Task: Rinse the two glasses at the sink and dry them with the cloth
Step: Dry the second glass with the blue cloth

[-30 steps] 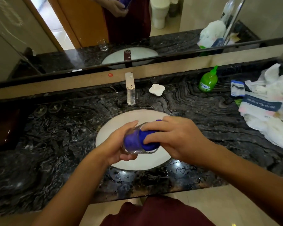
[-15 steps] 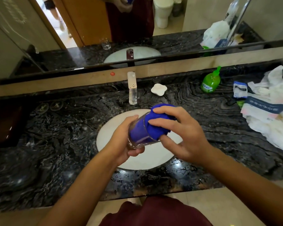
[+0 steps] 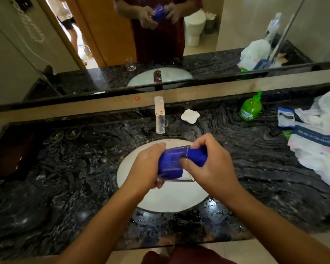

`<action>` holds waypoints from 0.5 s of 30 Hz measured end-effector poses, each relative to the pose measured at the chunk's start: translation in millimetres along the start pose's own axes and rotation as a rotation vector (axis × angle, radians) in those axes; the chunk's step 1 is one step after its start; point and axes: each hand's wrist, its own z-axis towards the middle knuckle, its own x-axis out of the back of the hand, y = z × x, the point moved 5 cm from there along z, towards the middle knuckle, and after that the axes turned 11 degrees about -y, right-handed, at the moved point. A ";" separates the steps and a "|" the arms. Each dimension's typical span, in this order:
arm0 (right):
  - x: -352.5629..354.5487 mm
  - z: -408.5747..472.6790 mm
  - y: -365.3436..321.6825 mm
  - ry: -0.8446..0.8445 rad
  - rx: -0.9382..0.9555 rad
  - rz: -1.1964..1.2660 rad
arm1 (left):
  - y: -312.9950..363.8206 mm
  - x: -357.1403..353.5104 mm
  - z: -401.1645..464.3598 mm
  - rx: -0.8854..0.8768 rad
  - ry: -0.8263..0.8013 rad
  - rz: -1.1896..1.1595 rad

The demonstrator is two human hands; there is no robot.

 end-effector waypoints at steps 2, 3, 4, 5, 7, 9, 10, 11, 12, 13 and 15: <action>-10.2 5.1 16.7 -0.097 -0.258 0.139 | 10.9 4.9 -0.9 -0.237 0.103 0.229; -16.6 6.8 22.5 -0.187 -0.386 0.266 | 14.5 6.3 -3.1 -0.349 0.143 0.343; -24.7 6.5 27.8 -0.282 -0.506 0.407 | 16.7 7.8 -5.6 -0.437 0.177 0.457; -31.7 4.8 29.8 -0.353 -0.592 0.526 | 19.2 8.5 -7.6 -0.515 0.205 0.564; -37.4 1.7 32.2 -0.357 -0.614 0.547 | 23.1 8.2 -7.9 -0.626 0.220 0.695; -33.3 -1.6 27.9 -0.281 -0.490 0.374 | 25.0 10.1 -4.8 -0.635 0.189 0.637; -26.2 -2.5 20.8 -0.229 -0.400 0.299 | 25.1 12.2 -3.0 -0.603 0.172 0.566; -16.7 -2.0 11.8 -0.169 -0.299 0.259 | 25.7 14.0 -1.7 -0.556 0.166 0.483; -5.9 -1.2 2.8 -0.116 -0.189 0.248 | 27.2 14.4 -1.1 -0.496 0.162 0.391; 4.8 -0.8 -7.8 -0.076 -0.070 0.219 | 28.2 14.2 0.3 -0.422 0.158 0.284; 19.3 -1.1 -28.4 -0.047 0.180 0.057 | 27.5 13.7 4.0 -0.212 0.162 0.003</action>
